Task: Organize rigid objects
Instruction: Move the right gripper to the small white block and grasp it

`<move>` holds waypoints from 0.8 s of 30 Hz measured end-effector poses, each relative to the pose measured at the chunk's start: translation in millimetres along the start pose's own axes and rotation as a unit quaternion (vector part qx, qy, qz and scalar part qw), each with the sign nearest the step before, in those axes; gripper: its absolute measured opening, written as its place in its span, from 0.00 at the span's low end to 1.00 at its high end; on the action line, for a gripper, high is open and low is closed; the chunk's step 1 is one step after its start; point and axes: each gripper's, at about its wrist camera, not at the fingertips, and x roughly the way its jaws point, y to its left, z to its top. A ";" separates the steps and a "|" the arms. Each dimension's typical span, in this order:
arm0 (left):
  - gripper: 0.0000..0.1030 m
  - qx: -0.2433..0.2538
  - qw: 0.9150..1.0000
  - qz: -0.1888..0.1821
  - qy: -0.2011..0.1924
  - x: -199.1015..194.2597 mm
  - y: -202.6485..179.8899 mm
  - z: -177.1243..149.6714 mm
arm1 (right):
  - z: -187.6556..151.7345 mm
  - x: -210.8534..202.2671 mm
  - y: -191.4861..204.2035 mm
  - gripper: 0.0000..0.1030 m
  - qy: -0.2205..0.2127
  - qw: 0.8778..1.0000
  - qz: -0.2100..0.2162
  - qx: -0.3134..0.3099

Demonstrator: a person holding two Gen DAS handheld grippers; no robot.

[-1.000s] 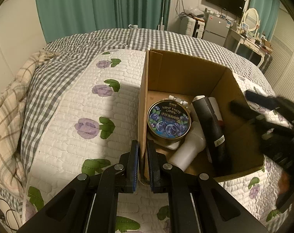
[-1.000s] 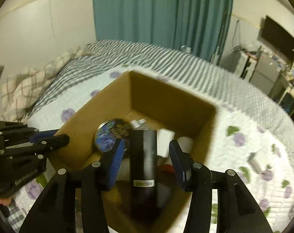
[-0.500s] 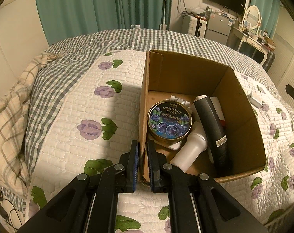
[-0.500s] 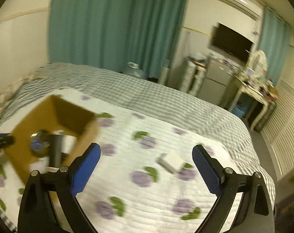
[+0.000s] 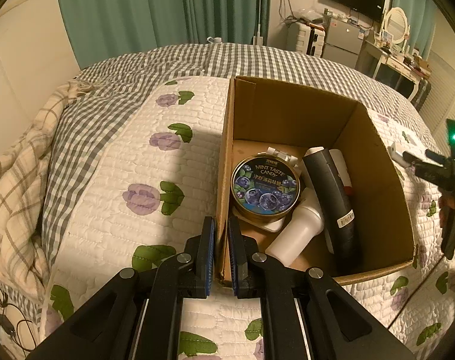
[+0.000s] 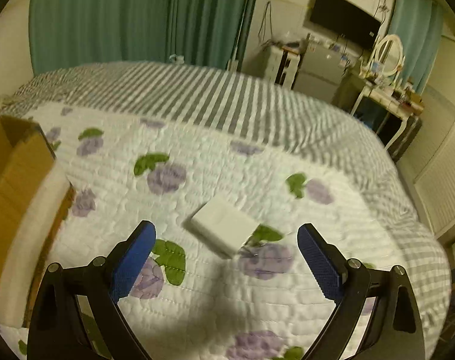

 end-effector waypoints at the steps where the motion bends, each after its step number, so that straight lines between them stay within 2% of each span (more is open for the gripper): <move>1: 0.08 -0.001 1.000 0.000 0.000 -0.1 0.0 -0.2 | -2.1 5.5 0.4 0.93 0.006 1.000 0.000 -0.001; 5: 0.08 -0.002 1.000 0.002 0.001 0.3 0.3 0.5 | -5.8 27.1 1.5 0.93 0.026 1.000 0.001 -0.003; 12: 0.08 -0.001 1.000 0.007 0.002 0.3 -1.3 0.4 | -4.3 42.9 -3.7 0.91 0.034 0.999 0.010 0.010; 18: 0.08 -0.001 1.000 0.008 0.002 0.4 -1.4 0.2 | -3.5 55.0 -3.2 0.78 0.044 0.999 0.022 0.017; 21: 0.08 -0.002 1.000 0.008 0.001 0.2 -1.2 -0.5 | -3.5 54.3 -2.6 0.64 0.043 0.999 0.023 0.016; 24: 0.08 -0.005 1.000 0.005 0.001 0.3 0.2 -0.8 | -4.9 50.6 -3.0 0.63 0.037 0.999 0.018 0.016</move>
